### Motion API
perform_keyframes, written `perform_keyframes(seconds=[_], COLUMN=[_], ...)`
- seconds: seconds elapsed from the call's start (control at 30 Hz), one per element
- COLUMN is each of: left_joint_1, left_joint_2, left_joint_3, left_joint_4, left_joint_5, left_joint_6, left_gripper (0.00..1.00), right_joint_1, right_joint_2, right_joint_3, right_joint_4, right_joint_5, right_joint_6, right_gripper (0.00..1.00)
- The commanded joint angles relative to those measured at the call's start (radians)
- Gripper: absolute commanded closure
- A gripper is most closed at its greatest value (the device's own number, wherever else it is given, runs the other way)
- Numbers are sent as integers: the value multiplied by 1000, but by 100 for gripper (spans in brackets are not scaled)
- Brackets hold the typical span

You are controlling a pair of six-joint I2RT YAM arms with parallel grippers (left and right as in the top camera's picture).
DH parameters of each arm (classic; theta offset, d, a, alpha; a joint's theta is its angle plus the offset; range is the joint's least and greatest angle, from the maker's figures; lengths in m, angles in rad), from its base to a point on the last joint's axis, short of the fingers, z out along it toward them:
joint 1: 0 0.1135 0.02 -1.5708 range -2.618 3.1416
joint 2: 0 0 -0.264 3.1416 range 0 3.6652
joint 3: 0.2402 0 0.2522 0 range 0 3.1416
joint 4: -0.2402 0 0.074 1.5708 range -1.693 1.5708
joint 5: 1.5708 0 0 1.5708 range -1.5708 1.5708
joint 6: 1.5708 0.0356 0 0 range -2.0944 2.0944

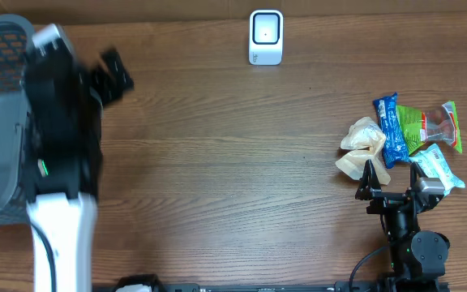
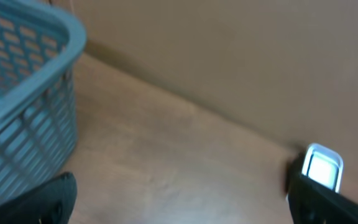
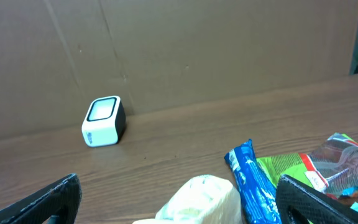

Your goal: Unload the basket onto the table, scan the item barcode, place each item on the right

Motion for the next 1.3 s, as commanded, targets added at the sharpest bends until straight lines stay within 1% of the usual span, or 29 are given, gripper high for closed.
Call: perform_keyframes(seconds=[0.0,0.1,0.2,0.27,0.43,0.57,0.7,1.27], left_joint_1=[31,45,45,44,43,43,43,43], left_joint_2=[-227,-417,-605,-748,-990,-1118,-1192,-1189], left_joint_3=[-372,-644,-855,-979,-1154,-1245,-1299,-1299], left_joint_4=[239,401,477,487,486,486,456,457], left_joint_5=[195,253,253,253,241,234,240,237], left_joint_6=[336,474,554,592,614,615,612,613], left_gripper=[0,1,0,0,0,0,0,0], right_joint_1=[6,6,6,6,6,6,6,6], right_joint_2=[-8,-8,-8,-8,-8,-8,-8,-8], right_joint_3=[-11,-11,-11,-11,-11,-11,-11,-11], right_joint_4=[5,5,5,5,5,5,5,5], right_joint_5=[-5,-5,-5,-5,-5,-5,-5,-5], right_joint_6=[-3,-3,-3,-3,-3,-3,-3,-3], right_gripper=[0,0,0,0,0,0,0,0])
